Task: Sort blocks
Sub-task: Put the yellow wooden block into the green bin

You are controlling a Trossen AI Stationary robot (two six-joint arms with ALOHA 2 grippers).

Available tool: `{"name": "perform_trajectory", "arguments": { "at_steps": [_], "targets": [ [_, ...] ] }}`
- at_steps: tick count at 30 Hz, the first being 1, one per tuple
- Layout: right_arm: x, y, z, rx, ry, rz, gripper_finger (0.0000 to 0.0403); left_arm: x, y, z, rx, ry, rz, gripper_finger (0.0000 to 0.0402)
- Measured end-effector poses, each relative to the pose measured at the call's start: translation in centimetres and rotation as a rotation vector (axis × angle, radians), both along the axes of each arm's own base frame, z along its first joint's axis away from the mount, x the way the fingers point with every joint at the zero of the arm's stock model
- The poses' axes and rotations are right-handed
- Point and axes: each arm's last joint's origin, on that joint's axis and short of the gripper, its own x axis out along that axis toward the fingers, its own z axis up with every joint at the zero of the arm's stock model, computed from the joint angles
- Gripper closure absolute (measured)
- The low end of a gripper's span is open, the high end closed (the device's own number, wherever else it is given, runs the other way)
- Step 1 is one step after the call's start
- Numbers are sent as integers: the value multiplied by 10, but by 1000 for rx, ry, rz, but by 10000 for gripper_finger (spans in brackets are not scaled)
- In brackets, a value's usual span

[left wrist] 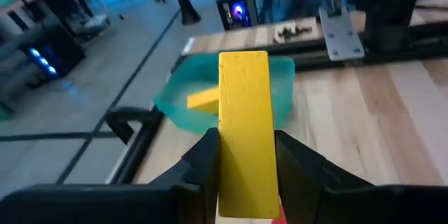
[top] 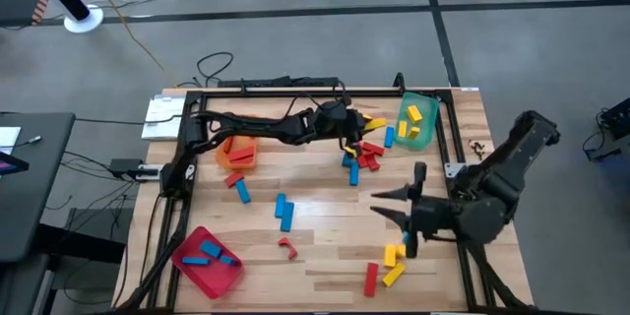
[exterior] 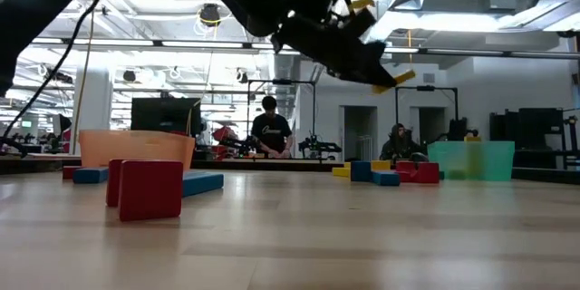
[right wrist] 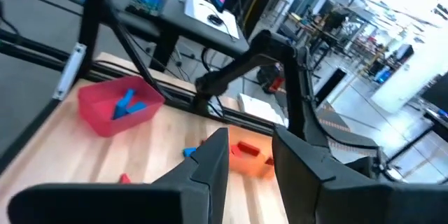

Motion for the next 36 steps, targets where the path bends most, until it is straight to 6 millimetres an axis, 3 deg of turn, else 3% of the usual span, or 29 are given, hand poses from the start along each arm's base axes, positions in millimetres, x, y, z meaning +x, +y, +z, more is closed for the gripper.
{"name": "perform_trajectory", "arguments": {
  "at_steps": [12,20,28,33,36],
  "targets": [
    [7,-15,-9,39,54,-79,277,46,14,-32,-27,53,-35,304],
    [7,-16,-12,62,69,-90,277,70,20,-28,-6,24,-52,304],
    [8,-22,-20,91,111,-139,277,72,23,-22,1,5,-56,304],
    [6,-29,-29,113,167,-192,277,65,22,-31,-29,156,-58,304],
    [4,-36,-36,118,217,-241,277,57,18,-27,-36,258,-64,304]
  ]
}}
